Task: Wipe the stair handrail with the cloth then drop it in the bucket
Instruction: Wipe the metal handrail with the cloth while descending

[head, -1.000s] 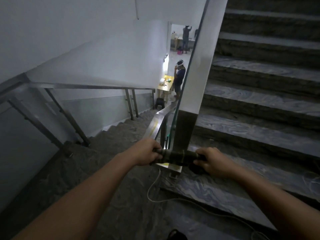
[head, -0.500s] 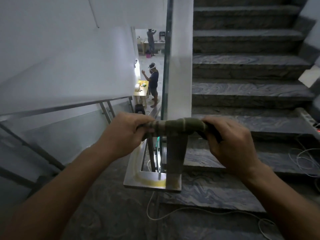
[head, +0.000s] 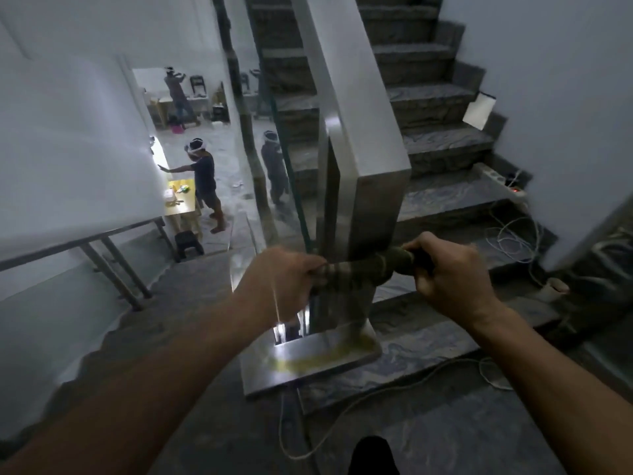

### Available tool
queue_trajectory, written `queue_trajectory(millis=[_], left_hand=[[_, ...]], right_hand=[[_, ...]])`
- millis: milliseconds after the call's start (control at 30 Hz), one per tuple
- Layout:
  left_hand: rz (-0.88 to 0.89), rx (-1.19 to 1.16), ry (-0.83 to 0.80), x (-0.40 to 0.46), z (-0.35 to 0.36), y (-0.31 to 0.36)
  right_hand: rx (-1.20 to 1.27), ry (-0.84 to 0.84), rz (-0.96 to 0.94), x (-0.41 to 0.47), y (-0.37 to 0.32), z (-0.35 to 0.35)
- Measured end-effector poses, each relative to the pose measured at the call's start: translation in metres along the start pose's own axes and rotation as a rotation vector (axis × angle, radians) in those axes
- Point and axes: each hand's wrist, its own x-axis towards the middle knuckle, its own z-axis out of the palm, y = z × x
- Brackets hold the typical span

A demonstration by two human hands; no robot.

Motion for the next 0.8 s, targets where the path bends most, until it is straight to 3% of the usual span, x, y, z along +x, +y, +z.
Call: queue_trajectory(millis=[133,233,433,633,733,800], left_hand=[[-0.124,0.121,-0.182,-0.008,0.015,-0.003],[-0.12,0.204,-0.258,-0.014,0.021,-0.007],[-0.098,0.211,-0.239,-0.057,0.049,-0.034],[-0.15,0.073,-0.315,-0.103,0.082,-0.067],[-0.153,0.096,-0.377,-0.109,0.089,-0.071],[-0.156,0.117,-0.324,-0.11,0.082,-0.07]], right_hand=[[-0.142,-0.101,0.175,-0.024,-0.011,0.024],[-0.167,-0.167,0.274,-0.038,-0.027,0.035],[-0.205,-0.265,0.351,-0.075,-0.067,0.074],[-0.053,-0.396,0.642,-0.088,-0.104,0.101],[0.024,-0.448,0.674,-0.088,-0.111,0.1],[0.04,-0.487,0.636,-0.091,-0.118,0.101]])
